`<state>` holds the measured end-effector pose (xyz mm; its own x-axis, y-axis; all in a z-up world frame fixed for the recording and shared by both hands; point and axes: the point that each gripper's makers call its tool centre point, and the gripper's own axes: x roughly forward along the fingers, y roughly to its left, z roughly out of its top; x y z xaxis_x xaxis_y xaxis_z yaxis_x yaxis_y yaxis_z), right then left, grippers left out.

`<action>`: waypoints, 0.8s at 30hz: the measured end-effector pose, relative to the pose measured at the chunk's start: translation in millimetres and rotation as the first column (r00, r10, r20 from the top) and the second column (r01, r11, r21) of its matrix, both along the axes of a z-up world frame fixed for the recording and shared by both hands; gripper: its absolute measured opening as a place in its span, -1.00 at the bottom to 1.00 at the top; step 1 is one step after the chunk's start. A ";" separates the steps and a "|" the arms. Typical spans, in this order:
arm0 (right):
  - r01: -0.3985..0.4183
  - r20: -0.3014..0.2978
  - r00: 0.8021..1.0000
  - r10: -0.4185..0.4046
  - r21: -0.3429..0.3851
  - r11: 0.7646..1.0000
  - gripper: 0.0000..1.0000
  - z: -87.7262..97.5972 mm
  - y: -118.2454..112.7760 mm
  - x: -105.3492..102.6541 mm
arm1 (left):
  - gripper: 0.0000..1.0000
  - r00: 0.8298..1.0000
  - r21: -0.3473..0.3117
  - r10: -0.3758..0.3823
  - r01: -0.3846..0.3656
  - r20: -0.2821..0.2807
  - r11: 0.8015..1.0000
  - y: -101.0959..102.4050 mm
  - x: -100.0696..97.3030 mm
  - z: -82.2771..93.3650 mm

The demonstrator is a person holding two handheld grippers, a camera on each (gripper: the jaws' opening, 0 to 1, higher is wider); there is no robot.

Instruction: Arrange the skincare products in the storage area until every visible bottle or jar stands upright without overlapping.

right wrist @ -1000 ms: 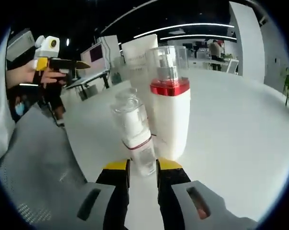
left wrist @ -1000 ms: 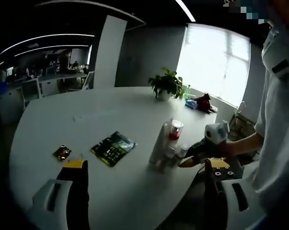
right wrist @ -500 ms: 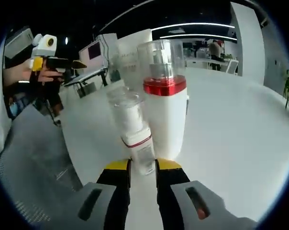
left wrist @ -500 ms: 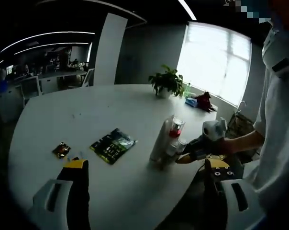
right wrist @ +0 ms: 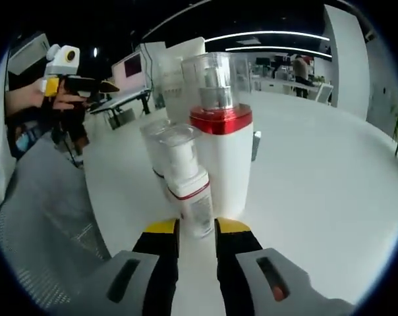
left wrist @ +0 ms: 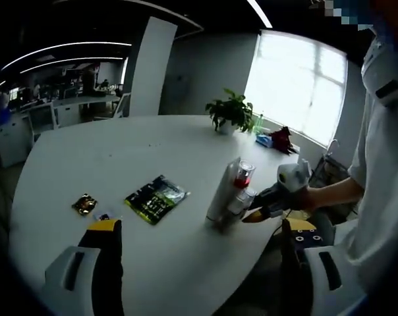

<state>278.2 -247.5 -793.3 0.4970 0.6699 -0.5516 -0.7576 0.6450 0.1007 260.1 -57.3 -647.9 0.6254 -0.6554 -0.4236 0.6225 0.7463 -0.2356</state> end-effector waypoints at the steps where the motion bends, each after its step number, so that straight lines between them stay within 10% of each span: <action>1: 0.000 -0.004 1.000 0.000 0.000 1.000 -0.55 -0.3 -0.5 -0.3 | 0.89 1.000 -0.013 0.001 -0.001 0.004 1.000 -0.6 -0.3 2.8; 10: 0.011 -0.036 0.999 -0.012 -0.046 0.999 -0.38 8.0 -6.8 -14.8 | 0.71 0.999 -0.026 0.018 -0.019 -0.041 0.999 7.7 -9.2 3.6; 24: 0.065 -0.047 0.997 -0.066 -0.014 0.998 -0.08 47.8 2.4 -49.2 | 0.98 0.997 -0.068 0.075 -0.077 -0.033 0.995 36.7 -33.7 1.6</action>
<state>229.0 -245.2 -745.5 0.5126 0.6294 -0.5840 -0.7080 0.6947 0.1272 226.4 -20.6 -646.3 0.6617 -0.6349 -0.3988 0.5567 0.7723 -0.3060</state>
